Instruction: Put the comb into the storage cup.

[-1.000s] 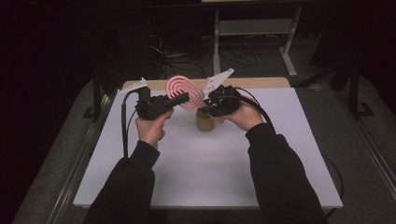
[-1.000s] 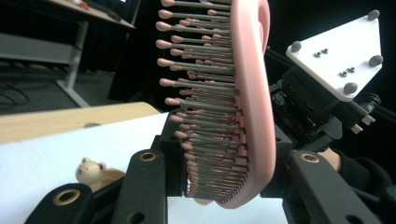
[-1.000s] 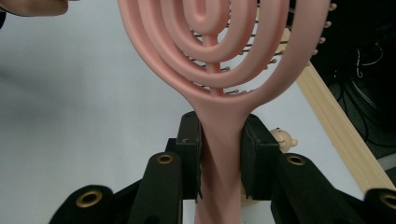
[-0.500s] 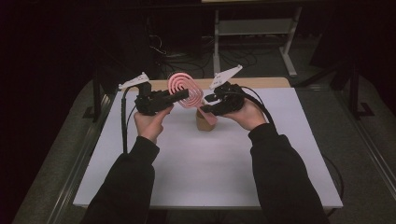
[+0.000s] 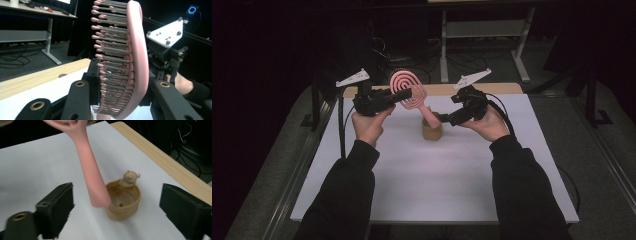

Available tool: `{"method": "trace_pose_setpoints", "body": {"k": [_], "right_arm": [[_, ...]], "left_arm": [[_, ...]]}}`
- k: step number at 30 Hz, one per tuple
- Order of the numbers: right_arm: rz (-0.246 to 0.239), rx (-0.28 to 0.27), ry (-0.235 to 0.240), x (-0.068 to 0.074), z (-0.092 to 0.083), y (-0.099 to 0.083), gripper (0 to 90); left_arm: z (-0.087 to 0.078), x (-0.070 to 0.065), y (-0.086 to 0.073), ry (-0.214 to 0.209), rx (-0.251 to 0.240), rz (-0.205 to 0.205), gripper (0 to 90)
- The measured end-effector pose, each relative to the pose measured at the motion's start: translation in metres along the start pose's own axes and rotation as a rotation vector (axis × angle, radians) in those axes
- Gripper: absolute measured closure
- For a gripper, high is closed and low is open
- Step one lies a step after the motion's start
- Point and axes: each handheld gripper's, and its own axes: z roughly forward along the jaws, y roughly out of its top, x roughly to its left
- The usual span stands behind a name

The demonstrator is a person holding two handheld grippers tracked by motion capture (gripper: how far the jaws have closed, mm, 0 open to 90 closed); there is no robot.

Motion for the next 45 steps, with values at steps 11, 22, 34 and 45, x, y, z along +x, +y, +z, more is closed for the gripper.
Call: {"method": "trace_pose_setpoints", "body": {"k": [11, 22, 34, 45], "right_arm": [[0.087, -0.013, -0.031, -0.009, -0.014, -0.034, 0.0], [0.149, -0.058, -0.051, -0.015, -0.034, -0.075, 0.0], [0.170, -0.082, -0.058, -0.013, -0.045, -0.108, 0.0], [0.204, -0.114, -0.053, -0.009, -0.057, -0.135, 0.0]], "left_arm": [[0.001, 0.003, 0.019, 0.017, -0.012, 0.032, 63.4], [0.008, 0.013, 0.027, 0.036, -0.006, 0.041, 63.4], [0.016, 0.012, 0.032, 0.038, 0.021, 0.106, 63.4], [0.027, 0.015, 0.027, 0.055, 0.050, 0.121, 63.4]]}}
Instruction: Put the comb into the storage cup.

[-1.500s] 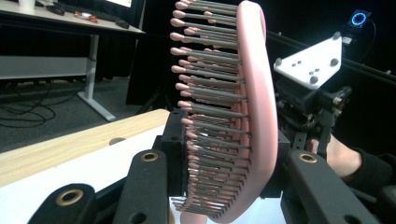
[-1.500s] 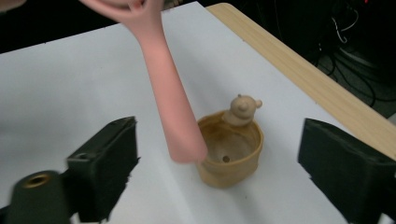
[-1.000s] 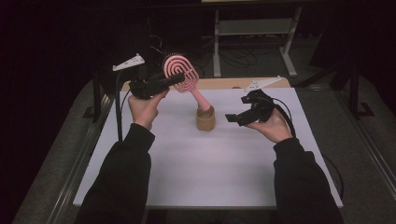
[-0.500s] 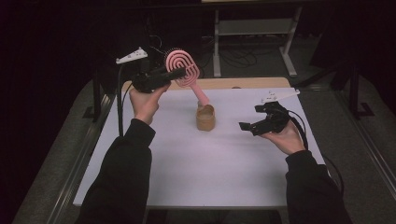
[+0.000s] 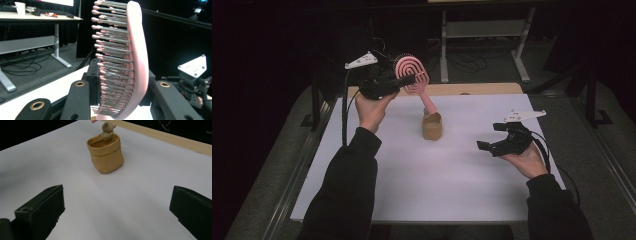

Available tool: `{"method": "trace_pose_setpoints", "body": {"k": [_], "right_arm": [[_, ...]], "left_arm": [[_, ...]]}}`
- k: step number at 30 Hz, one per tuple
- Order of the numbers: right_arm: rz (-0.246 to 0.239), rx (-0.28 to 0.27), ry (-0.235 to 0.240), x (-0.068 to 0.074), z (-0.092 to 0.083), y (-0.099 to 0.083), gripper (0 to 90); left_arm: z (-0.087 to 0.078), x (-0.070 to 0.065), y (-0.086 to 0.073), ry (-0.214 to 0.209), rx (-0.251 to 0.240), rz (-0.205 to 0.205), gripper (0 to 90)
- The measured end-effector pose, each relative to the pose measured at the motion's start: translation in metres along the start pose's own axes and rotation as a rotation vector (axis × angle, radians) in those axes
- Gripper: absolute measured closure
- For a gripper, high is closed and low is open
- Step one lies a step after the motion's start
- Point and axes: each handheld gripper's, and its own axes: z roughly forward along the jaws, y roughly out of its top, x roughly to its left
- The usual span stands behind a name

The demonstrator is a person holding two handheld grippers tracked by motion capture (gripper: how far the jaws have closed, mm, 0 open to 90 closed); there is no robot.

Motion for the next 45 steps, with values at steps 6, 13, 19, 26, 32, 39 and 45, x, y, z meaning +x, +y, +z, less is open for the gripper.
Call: {"method": "trace_pose_setpoints", "body": {"k": [6, 13, 19, 26, 32, 39, 45], "right_arm": [[0.016, -0.001, 0.001, -0.001, -0.004, -0.010, 0.0], [0.025, -0.012, -0.007, -0.002, -0.011, -0.020, 0.0], [0.026, -0.018, -0.021, -0.002, -0.015, -0.027, 0.0], [0.024, -0.019, -0.032, 0.000, -0.016, -0.035, 0.0], [0.028, -0.032, -0.038, 0.001, -0.020, -0.040, 0.0], [0.033, -0.031, -0.040, 0.000, -0.021, -0.045, 0.0], [0.031, -0.030, -0.043, 0.001, -0.020, -0.048, 0.0]], "left_arm": [[0.004, -0.001, -0.005, 0.004, 0.025, 0.008, 63.4], [0.006, -0.002, -0.009, 0.010, 0.050, 0.023, 63.3], [0.009, -0.001, -0.014, 0.011, 0.055, 0.018, 63.4], [0.013, 0.000, -0.017, 0.011, 0.067, 0.016, 63.4], [0.017, -0.001, -0.022, 0.012, 0.082, 0.022, 63.3], [0.023, 0.000, -0.028, 0.015, 0.096, 0.021, 63.4], [0.027, 0.002, -0.032, 0.016, 0.100, 0.010, 63.4]]}}
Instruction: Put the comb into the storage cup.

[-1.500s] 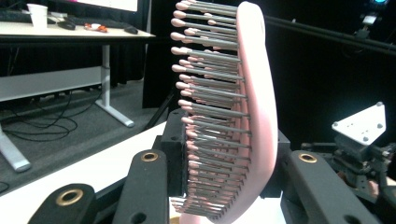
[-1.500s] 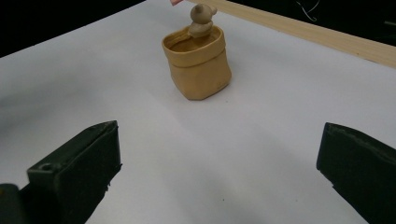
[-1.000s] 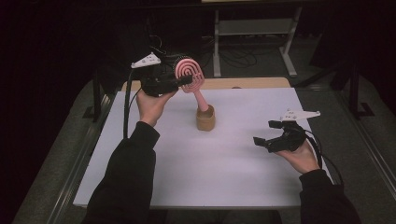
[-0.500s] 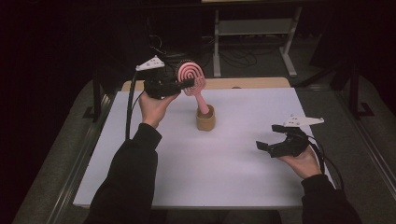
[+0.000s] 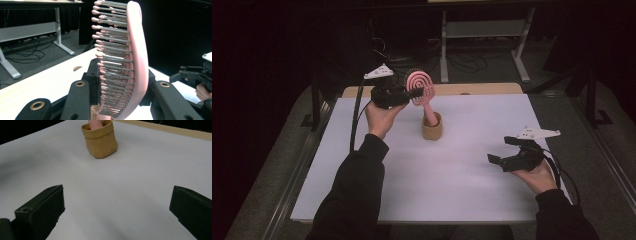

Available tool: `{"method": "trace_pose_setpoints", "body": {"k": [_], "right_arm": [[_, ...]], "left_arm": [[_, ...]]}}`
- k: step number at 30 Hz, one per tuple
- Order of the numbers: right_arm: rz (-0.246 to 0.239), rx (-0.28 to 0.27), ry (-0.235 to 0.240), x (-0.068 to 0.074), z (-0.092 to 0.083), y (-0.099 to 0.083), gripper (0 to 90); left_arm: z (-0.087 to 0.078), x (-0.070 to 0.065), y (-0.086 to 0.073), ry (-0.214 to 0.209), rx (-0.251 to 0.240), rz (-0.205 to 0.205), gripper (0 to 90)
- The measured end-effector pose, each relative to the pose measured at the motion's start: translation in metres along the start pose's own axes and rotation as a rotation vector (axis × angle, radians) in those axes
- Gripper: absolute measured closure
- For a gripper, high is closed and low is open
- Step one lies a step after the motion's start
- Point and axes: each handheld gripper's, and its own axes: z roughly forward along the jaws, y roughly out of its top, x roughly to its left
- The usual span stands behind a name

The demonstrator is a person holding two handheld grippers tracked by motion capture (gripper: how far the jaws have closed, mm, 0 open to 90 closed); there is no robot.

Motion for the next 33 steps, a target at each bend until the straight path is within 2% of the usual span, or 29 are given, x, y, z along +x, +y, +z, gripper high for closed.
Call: {"method": "trace_pose_setpoints", "body": {"k": [16, 22, 25, 29, 33], "right_arm": [[-0.005, -0.013, -0.010, 0.001, -0.002, -0.004, 0.0], [-0.003, -0.016, -0.011, 0.000, -0.003, -0.005, 0.0], [0.007, -0.008, 0.005, -0.001, -0.003, -0.007, 0.0], [0.008, -0.004, 0.009, -0.001, -0.002, -0.008, 0.0], [0.010, -0.011, 0.008, -0.001, -0.003, -0.008, 0.0]], "left_arm": [[0.014, 0.004, -0.015, 0.009, 0.027, -0.014, 63.3], [0.019, 0.009, -0.024, 0.007, 0.030, -0.033, 63.3], [0.022, 0.012, -0.028, 0.011, 0.035, -0.048, 63.3], [0.025, 0.015, -0.031, 0.002, 0.023, -0.076, 63.3], [0.028, 0.015, -0.031, 0.004, 0.021, -0.080, 63.4]]}}
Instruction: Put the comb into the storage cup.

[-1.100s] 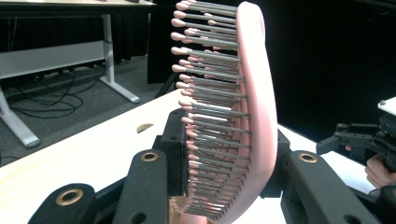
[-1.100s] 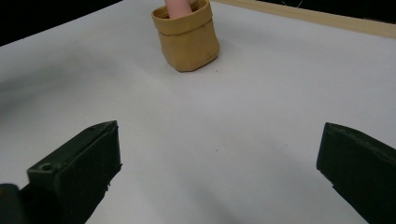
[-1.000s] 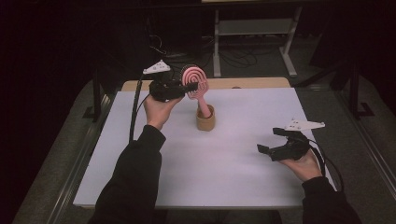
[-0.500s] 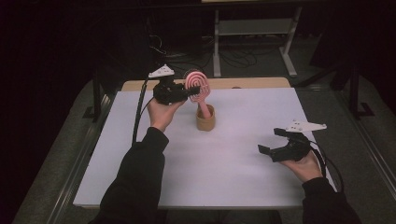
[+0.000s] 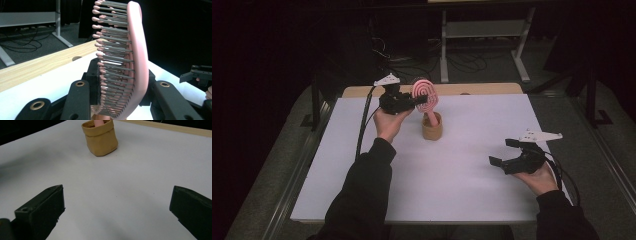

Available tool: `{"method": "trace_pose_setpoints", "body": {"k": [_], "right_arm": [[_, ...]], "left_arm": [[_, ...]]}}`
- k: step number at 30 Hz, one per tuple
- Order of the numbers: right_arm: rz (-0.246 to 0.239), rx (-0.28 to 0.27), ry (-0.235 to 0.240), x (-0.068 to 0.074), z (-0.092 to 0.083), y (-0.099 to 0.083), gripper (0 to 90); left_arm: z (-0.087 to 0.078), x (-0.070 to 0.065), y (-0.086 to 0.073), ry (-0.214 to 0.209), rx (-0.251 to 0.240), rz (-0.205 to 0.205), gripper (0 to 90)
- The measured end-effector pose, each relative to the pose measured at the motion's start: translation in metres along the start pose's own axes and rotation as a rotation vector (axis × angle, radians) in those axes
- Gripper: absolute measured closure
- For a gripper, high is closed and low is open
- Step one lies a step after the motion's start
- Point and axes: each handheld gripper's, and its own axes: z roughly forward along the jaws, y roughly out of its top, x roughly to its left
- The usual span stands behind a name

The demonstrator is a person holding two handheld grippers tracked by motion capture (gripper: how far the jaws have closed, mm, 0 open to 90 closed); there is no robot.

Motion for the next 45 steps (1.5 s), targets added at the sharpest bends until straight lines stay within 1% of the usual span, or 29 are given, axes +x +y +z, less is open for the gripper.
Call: {"method": "trace_pose_setpoints", "body": {"k": [5, 7, 11, 15, 17, 19, 21, 23, 26, 29, 30, 35, 38, 45], "right_arm": [[0.000, -0.008, -0.003, 0.000, -0.001, 0.000, 0.0], [0.000, -0.011, -0.004, 0.000, -0.001, 0.000, 0.0], [0.003, -0.011, -0.008, -0.001, -0.001, -0.001, 0.0], [0.009, -0.017, -0.011, -0.002, -0.002, -0.001, 0.0], [-0.001, -0.019, -0.017, -0.002, -0.002, -0.001, 0.0], [-0.019, -0.037, -0.031, 0.000, -0.003, 0.000, 0.0], [-0.019, -0.047, -0.036, 0.000, -0.005, 0.001, 0.0], [-0.025, -0.053, -0.044, 0.000, -0.005, 0.001, 0.0], [-0.019, -0.044, -0.044, 0.000, -0.004, 0.000, 0.0], [-0.021, -0.038, -0.043, 0.000, -0.003, 0.000, 0.0], [-0.022, -0.037, -0.043, 0.000, -0.002, 0.000, 0.0], [-0.022, -0.032, -0.042, 0.000, -0.002, 0.000, 0.0], [-0.021, -0.030, -0.042, 0.000, -0.002, 0.000, 0.0], [-0.025, -0.024, -0.043, 0.001, 0.000, 0.000, 0.0]], "left_arm": [[0.002, 0.002, -0.002, 0.007, 0.007, -0.005, 63.3], [0.002, 0.003, -0.003, 0.019, 0.008, -0.005, 63.3], [0.001, 0.006, -0.005, 0.024, -0.005, -0.027, 63.3], [-0.001, 0.007, -0.006, 0.023, -0.007, -0.030, 63.1], [-0.002, 0.006, -0.007, 0.033, -0.006, -0.024, 62.9], [-0.003, 0.006, -0.008, 0.038, -0.012, -0.009, 62.5], [-0.005, 0.005, -0.011, 0.042, -0.025, 0.002, 62.0], [-0.007, 0.005, -0.012, 0.045, -0.027, 0.012, 61.4], [-0.011, 0.005, -0.014, 0.043, -0.029, 0.019, 60.3], [-0.016, 0.006, -0.015, 0.036, -0.019, 0.016, 60.3], [-0.018, 0.007, -0.015, 0.040, -0.015, 0.019, 60.3], [-0.025, 0.011, -0.018, 0.041, -0.008, -0.008, 56.7], [-0.029, 0.014, -0.020, 0.051, -0.005, -0.016, 54.9], [-0.036, 0.017, -0.026, 0.059, 0.011, -0.014, 53.1]]}}
